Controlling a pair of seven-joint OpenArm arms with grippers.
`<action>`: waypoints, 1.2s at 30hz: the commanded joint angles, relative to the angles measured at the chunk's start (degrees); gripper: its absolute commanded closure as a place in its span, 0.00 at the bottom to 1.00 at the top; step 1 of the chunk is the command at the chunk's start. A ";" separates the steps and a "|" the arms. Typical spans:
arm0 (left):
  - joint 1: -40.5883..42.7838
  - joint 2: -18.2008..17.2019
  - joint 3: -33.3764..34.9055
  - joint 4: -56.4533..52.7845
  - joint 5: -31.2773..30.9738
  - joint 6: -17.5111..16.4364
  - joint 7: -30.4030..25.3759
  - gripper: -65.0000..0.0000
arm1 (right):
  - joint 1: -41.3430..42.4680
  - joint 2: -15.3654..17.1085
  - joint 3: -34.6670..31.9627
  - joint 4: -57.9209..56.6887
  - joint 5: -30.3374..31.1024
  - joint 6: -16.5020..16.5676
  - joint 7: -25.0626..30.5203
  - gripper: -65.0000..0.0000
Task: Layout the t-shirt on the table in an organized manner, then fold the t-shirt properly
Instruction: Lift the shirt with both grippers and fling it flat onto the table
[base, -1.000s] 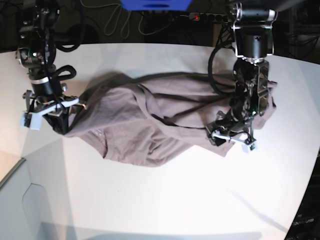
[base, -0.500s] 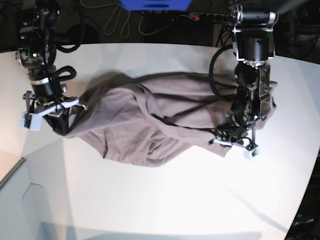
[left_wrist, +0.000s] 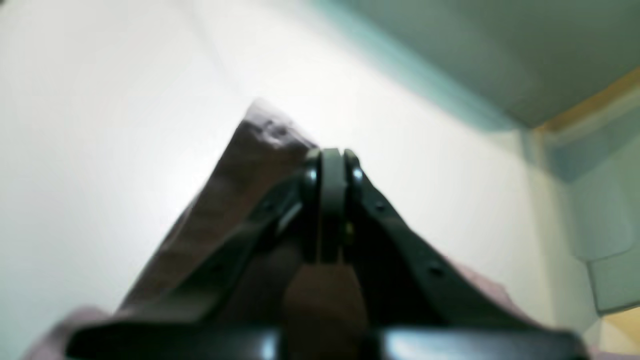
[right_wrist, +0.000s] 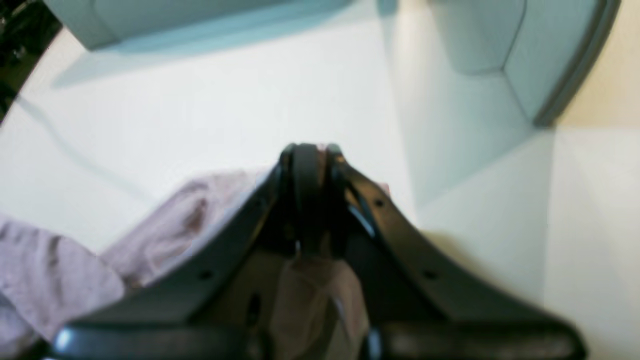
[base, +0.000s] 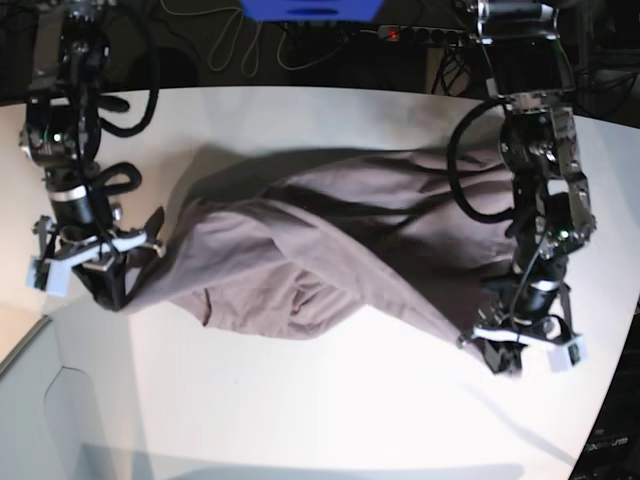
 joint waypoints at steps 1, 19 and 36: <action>-1.41 -0.72 -0.16 2.23 -0.34 -0.25 -1.45 1.00 | 1.77 0.56 0.31 1.03 0.41 0.63 2.18 1.00; -6.77 -7.84 -9.83 20.34 -3.41 -0.51 -1.45 1.00 | 11.71 -2.52 1.19 6.92 0.50 0.63 7.98 1.00; -10.20 -0.98 4.41 -21.33 -7.63 -0.69 -1.53 0.26 | 3.09 -5.25 1.28 2.70 0.32 0.63 10.18 1.00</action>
